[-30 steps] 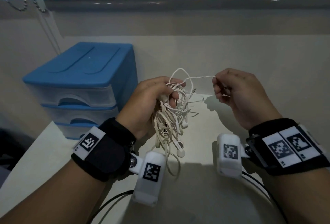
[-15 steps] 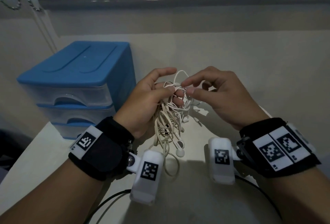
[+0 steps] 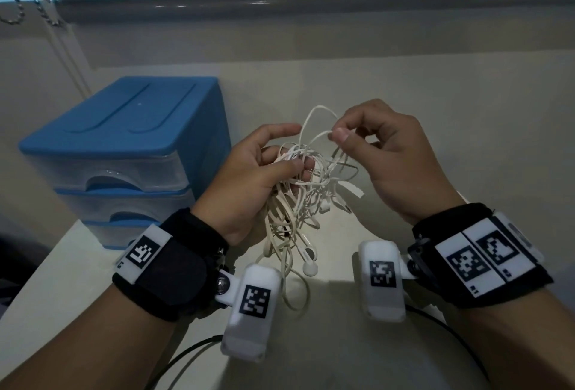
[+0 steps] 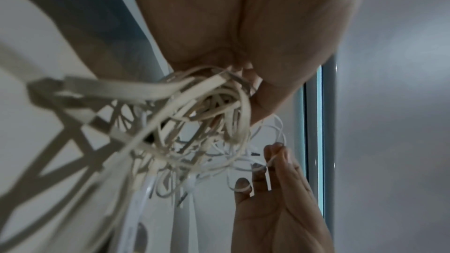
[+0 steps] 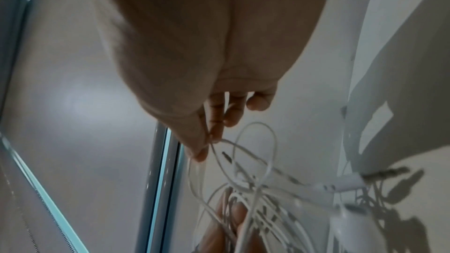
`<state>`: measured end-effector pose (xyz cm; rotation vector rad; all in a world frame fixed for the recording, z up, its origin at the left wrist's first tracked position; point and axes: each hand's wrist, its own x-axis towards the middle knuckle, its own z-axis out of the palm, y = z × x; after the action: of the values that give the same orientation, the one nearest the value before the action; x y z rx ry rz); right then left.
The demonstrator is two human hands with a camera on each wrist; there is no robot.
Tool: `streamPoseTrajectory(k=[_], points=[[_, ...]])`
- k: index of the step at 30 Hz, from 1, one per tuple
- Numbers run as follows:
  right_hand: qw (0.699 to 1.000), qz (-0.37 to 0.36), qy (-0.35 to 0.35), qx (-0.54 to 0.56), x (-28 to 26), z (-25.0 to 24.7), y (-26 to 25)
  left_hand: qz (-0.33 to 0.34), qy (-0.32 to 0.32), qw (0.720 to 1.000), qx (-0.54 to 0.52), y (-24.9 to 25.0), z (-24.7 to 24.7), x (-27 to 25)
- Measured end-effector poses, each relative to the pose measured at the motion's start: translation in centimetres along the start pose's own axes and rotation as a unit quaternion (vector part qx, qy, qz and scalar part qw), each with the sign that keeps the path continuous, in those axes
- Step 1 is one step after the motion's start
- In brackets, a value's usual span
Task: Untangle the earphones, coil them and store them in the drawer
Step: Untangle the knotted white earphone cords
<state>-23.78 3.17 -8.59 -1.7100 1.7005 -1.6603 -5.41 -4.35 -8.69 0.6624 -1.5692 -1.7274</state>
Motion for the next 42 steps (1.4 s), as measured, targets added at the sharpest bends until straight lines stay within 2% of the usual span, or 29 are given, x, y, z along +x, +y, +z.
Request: streamPoseTrajectory(k=[3, 7, 14, 18, 20, 22, 26, 28, 34, 42], points=[[1.0, -0.003, 0.024, 0.002, 0.1, -0.1, 0.0, -0.003, 0.009, 1.0, 0.009, -0.1, 0.0, 0.0], [0.999, 0.031, -0.003, -0.035, 0.0, -0.2, 0.5, -0.005, 0.009, 1.0, 0.014, -0.2, 0.0, 0.0], [0.996, 0.078, -0.009, -0.043, -0.1, 0.0, 0.5, -0.012, 0.012, 1.0, 0.004, -0.1, 0.1, 0.0], [0.997, 0.079, 0.016, -0.021, -0.1, -0.3, 0.3, -0.009, 0.022, 1.0, 0.006, -0.2, 0.1, 0.1], [0.998, 0.04, -0.012, 0.046, -0.1, -0.5, -0.4, -0.009, 0.03, 1.0, -0.002, -0.1, 0.1, 0.1], [0.992, 0.017, -0.074, 0.098, -0.3, -0.7, -0.8, -0.007, 0.038, 0.999, -0.013, -0.1, 0.0, 0.1], [0.971, 0.056, -0.217, 0.087, -0.7, -0.8, -1.0, 0.002, 0.055, 0.998, -0.022, -0.1, 0.0, 0.2], [0.961, 0.081, -0.253, 0.079, -0.9, -0.5, -0.8, 0.003, 0.06, 0.998, -0.02, -0.1, 0.0, 0.2], [0.965, 0.097, -0.217, 0.112, -1.0, -0.1, -0.7, 0.005, 0.064, 0.998, -0.009, -0.2, 0.1, 0.1], [0.964, 0.05, -0.253, 0.068, -0.9, 0.1, -0.6, 0.002, 0.062, 0.998, -0.008, -0.4, 0.1, 0.3]])
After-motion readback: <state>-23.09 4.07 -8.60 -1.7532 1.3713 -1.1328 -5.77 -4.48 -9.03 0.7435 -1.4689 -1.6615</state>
